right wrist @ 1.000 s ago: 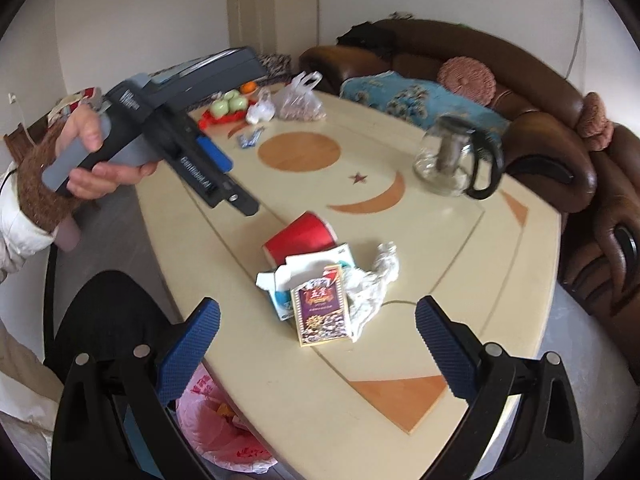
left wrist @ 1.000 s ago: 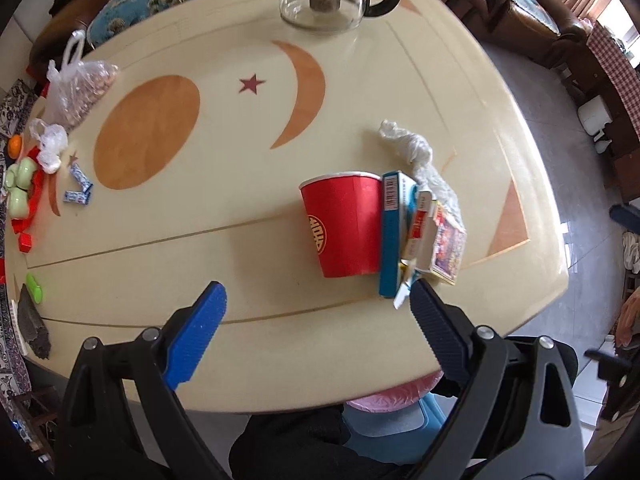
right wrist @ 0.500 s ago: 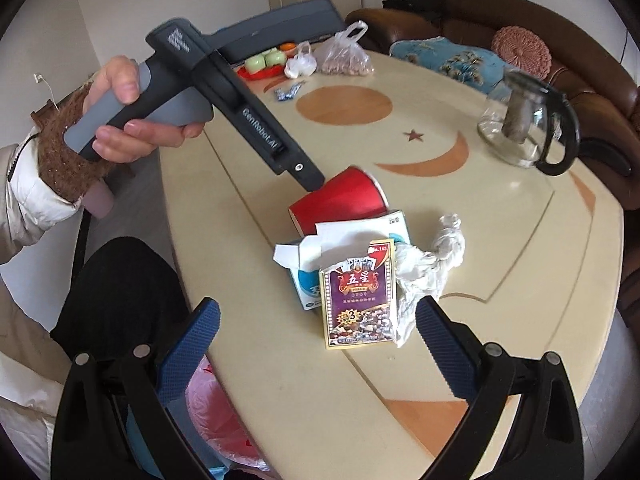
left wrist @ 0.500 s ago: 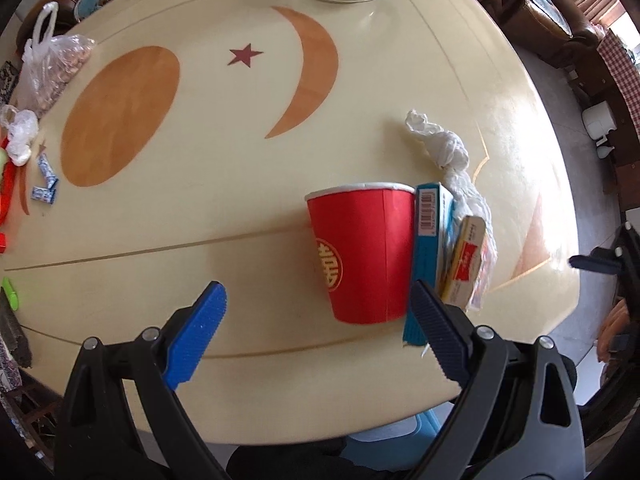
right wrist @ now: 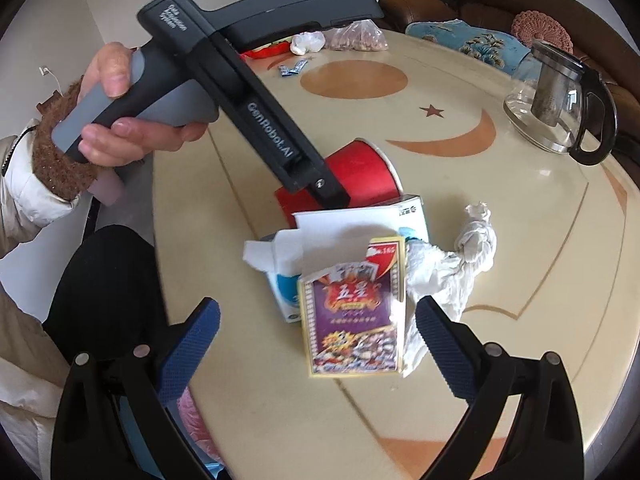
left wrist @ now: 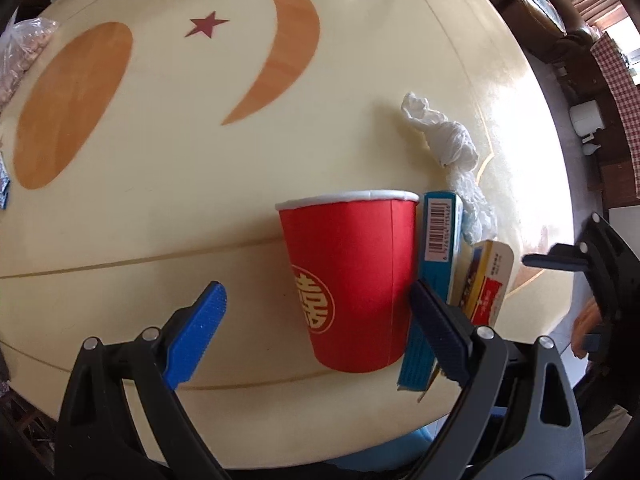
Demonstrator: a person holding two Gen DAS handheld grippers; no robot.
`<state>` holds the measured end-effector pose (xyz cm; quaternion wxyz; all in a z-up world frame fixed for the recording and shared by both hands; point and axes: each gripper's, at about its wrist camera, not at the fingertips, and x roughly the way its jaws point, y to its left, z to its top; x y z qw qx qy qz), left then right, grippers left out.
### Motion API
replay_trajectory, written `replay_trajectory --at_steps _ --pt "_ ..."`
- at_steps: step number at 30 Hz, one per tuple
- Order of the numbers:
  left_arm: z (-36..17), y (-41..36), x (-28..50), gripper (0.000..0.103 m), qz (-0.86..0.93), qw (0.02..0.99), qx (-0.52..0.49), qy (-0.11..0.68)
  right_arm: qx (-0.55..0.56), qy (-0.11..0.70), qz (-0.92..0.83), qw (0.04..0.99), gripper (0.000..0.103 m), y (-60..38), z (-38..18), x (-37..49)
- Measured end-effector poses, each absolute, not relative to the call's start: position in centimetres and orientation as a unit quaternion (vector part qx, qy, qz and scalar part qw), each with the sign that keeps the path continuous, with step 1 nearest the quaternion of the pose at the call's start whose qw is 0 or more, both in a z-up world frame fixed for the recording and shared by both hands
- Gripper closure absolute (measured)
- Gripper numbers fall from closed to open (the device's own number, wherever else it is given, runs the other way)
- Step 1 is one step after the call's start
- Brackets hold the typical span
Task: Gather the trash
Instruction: 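Grasp the red paper cup with the left tool while the right tool grasps the card box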
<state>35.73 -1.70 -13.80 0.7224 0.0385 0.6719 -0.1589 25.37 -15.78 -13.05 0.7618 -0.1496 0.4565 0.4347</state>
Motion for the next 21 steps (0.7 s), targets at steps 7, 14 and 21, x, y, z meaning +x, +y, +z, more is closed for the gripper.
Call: replay_trajectory --at_steps 7,14,21 --pt "-15.1 -1.2 36.7 0.013 -0.183 0.708 -0.002 0.683 -0.149 0.460 0.442 0.756 0.007 -15.2 -14.4 26.6" --pt "-16.1 -2.1 36.8 0.013 -0.201 0.701 -0.008 0.685 -0.162 0.466 0.446 0.747 0.034 -14.3 -15.5 26.4" --pt "-16.7 -2.2 36.7 0.016 -0.189 0.707 -0.007 0.681 -0.156 0.469 0.450 0.743 0.039 -14.4 -16.0 26.4"
